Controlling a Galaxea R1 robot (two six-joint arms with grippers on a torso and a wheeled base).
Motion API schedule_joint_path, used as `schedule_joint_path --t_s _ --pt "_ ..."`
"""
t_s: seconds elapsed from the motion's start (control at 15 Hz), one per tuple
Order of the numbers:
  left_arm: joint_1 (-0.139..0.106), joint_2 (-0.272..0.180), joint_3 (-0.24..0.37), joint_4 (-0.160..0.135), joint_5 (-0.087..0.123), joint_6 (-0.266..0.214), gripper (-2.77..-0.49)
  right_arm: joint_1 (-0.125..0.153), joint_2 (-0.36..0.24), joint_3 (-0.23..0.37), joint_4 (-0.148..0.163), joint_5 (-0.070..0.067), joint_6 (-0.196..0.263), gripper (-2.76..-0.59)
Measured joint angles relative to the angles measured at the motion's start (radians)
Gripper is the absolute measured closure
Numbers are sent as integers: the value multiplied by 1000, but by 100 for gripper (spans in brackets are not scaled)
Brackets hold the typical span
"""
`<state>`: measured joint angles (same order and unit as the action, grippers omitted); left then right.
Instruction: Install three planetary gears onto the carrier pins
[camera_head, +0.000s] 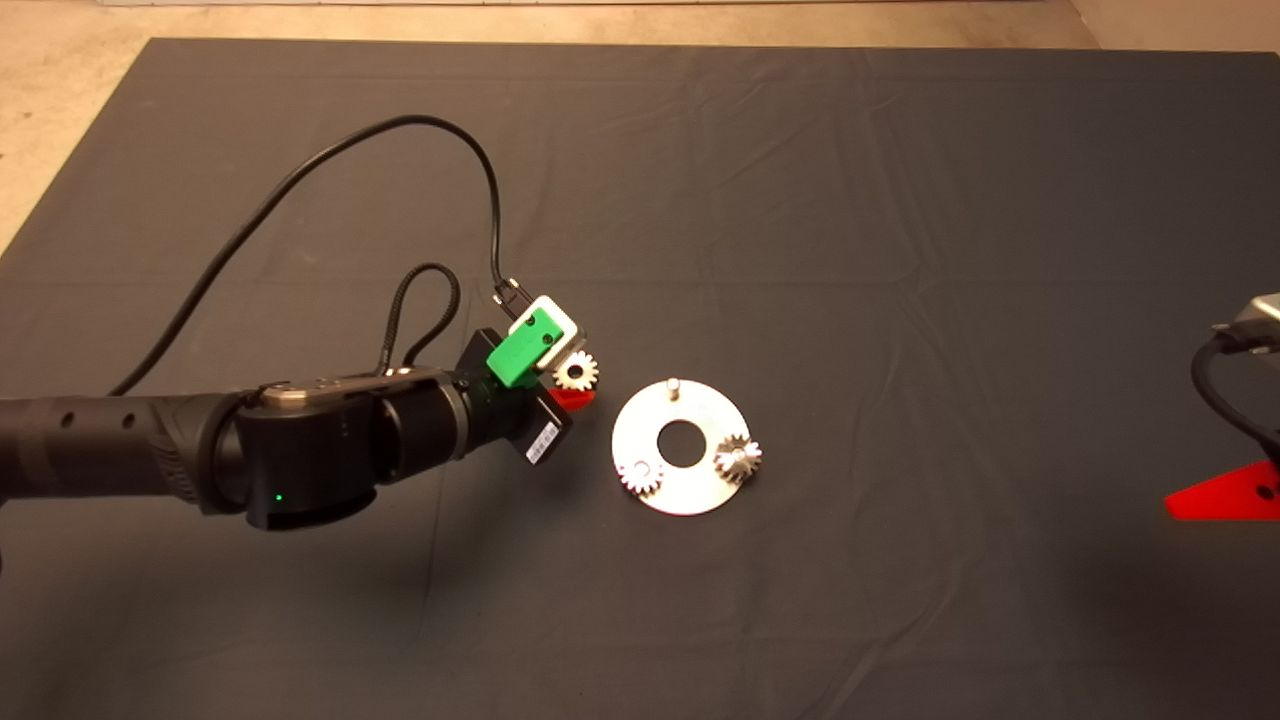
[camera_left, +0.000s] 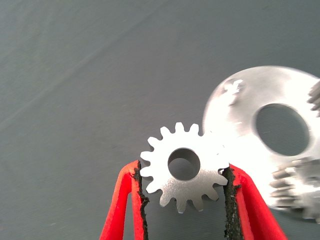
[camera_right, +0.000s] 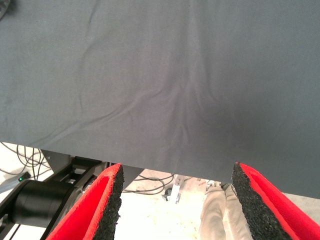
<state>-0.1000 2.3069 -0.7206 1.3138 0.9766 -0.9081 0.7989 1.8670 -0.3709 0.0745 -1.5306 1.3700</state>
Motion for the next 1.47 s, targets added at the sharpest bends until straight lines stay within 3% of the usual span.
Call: schedule_joint_path --t_s 0.2,0.53,1.2,1.47 --pt "0 30 8 0 11 -1 -63 0 0 0 1 -2 0 -160" --pt "0 118 1 -1 7 -9 -63 0 0 0 1 -1 0 -160" --pt "2 203 -110 0 7 -10 -63 0 0 0 1 0 0 -160" --pt "3 212 -118 -1 0 -11 -63 0 0 0 1 0 0 -160"
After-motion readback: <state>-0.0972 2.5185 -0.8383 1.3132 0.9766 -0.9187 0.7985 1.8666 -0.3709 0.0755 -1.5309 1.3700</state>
